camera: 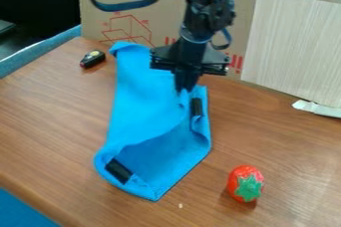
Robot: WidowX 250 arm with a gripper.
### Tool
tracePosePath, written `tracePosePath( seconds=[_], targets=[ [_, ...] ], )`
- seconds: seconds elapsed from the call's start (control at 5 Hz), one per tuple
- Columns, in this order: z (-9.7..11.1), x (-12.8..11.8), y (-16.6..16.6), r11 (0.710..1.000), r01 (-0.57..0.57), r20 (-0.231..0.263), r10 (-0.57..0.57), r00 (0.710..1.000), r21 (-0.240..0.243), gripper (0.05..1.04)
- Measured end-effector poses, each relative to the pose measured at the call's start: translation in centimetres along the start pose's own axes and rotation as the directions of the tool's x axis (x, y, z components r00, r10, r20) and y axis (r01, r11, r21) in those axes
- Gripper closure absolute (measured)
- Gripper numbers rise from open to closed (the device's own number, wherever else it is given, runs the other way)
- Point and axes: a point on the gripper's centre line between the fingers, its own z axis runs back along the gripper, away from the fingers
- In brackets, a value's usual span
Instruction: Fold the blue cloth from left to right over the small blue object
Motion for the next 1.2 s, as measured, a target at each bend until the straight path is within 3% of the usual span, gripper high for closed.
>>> tracePosePath(
  seconds=[0.2, 0.4, 0.6, 0.8, 1.0, 1.2],
  targets=[
    [-0.5, -0.7, -1.7, 1.0, 0.01, -0.006, -0.01, 1.0, 0.013, 1.009],
    [-0.9, -1.2, -2.4, 0.998, 0.021, 0.006, -0.021, 1.0, 0.055, 0.869],
    [-1.5, -2.0, -3.2, 0.997, 0.059, 0.011, -0.059, 0.998, 0.059, 0.594],
    [-1.6, -2.4, -3.9, 0.997, 0.076, -0.009, -0.076, 0.997, 0.016, 0.315],
    [-1.5, -3.0, -4.4, 0.995, 0.08, -0.071, -0.084, 0.994, -0.066, 0.091],
    [1.3, -1.1, -2.9, 0.979, 0.048, -0.077, -0.065, 0.995, -0.2, 0.082]
  ],
)
